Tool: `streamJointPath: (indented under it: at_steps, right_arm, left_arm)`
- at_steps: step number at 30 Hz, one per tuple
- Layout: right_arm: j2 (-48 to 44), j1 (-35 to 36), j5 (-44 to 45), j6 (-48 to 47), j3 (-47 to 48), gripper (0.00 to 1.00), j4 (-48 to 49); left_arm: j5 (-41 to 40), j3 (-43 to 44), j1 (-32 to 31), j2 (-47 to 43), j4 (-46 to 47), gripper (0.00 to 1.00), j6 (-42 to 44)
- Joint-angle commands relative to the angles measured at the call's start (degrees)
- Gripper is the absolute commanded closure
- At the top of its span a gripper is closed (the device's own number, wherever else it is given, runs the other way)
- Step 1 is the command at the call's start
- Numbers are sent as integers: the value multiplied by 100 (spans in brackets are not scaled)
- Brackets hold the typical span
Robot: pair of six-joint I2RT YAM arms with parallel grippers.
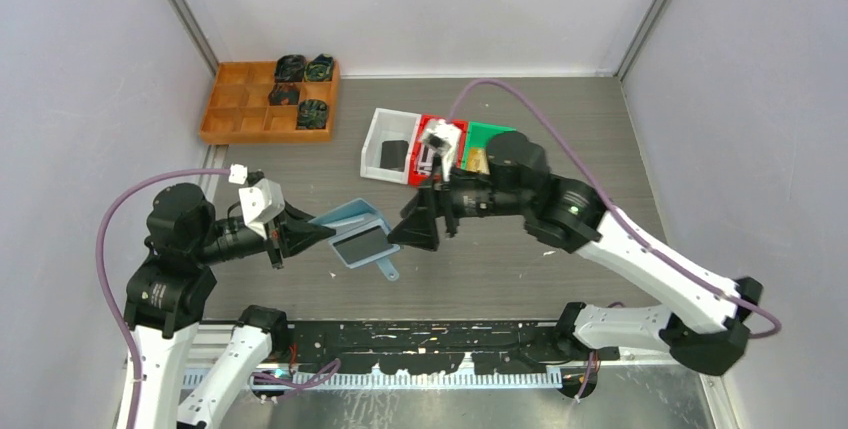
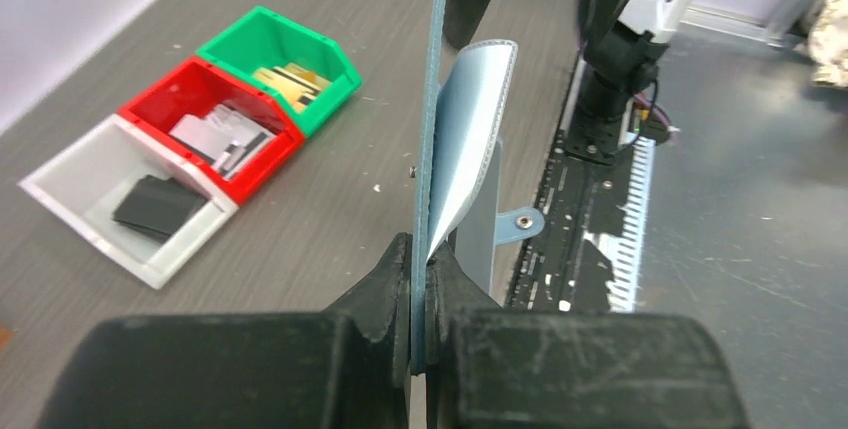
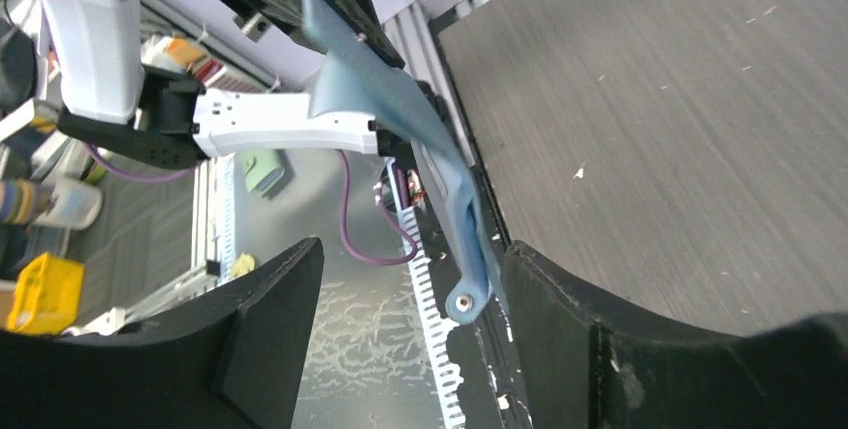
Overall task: Take the credit cards out of the card holder
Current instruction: Remove the credit card from the card holder.
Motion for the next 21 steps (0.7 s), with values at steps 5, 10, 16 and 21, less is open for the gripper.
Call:
streamJointPath:
  at_steps: [5, 10, 16, 21]
  right_arm:
    - [1017, 347, -771, -173, 753, 36, 438]
    - [1338, 480, -815, -114, 941, 51, 630]
    - [1282, 519, -977, 248, 627, 87, 1415]
    - [1010, 522, -84, 830, 157, 99, 2456]
  left_arm:
    - [704, 524, -9, 274, -623, 100, 6]
    - [867, 629, -6, 395, -976, 100, 139]
    - [741, 606, -7, 470, -808, 74, -237]
    - [68, 362, -5, 392, -37, 13, -1553]
